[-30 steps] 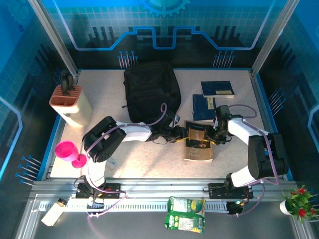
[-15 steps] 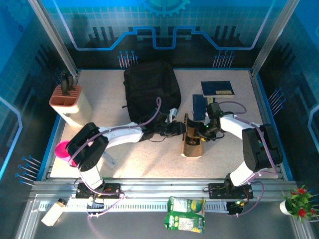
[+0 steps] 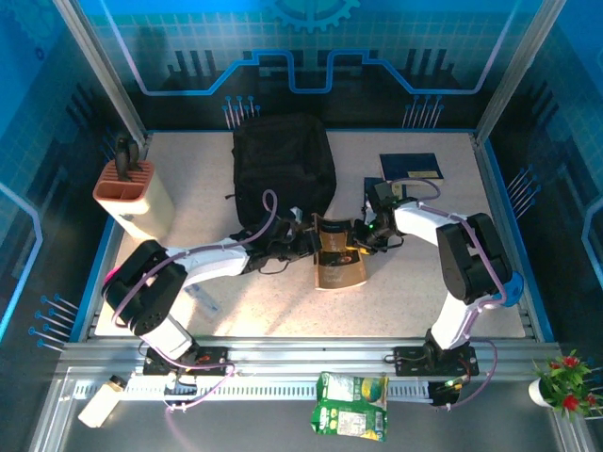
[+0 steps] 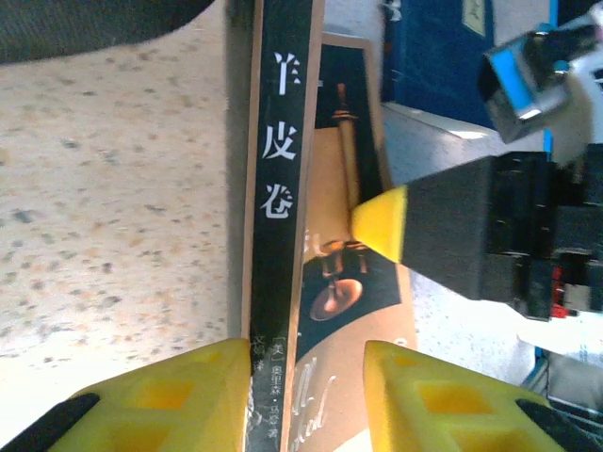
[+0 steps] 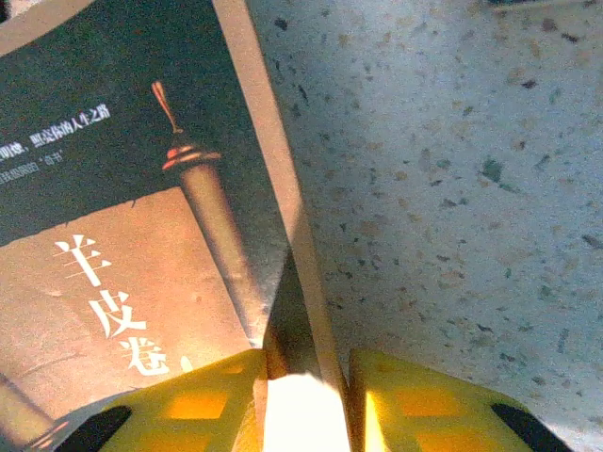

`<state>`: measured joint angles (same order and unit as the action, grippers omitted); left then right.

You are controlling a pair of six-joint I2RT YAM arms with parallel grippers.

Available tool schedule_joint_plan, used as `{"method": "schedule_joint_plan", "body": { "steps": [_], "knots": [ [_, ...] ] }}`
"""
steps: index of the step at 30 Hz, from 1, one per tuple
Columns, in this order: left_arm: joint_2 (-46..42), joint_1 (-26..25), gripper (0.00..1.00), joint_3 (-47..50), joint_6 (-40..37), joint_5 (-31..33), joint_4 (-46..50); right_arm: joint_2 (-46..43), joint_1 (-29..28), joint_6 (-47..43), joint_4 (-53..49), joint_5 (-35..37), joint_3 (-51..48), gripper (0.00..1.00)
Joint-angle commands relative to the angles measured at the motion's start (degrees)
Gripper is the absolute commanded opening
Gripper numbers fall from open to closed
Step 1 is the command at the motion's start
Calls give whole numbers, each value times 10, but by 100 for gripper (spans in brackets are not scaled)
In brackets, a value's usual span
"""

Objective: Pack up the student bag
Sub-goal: Move the book to the center of the table, then pick up the book at the center of the table.

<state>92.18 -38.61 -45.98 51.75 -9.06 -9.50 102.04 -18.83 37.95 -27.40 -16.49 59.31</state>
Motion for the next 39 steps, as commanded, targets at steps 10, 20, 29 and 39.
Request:
{"method": "schedule_joint_plan", "body": {
  "steps": [10, 20, 29, 39],
  "knots": [
    [39, -1, 57, 9, 10, 42, 12, 25, -18, 14, 17, 2, 7, 28],
    [67, -1, 61, -9, 21, 70, 45, 31, -14, 14, 23, -2, 3, 28],
    [93, 0, 51, -10, 18, -26, -64, 32, -11, 14, 28, -6, -3, 28],
    [69, -6, 32, 5, 4, -61, -137, 12, -4, 21, 56, -24, -22, 29]
  ]
}}
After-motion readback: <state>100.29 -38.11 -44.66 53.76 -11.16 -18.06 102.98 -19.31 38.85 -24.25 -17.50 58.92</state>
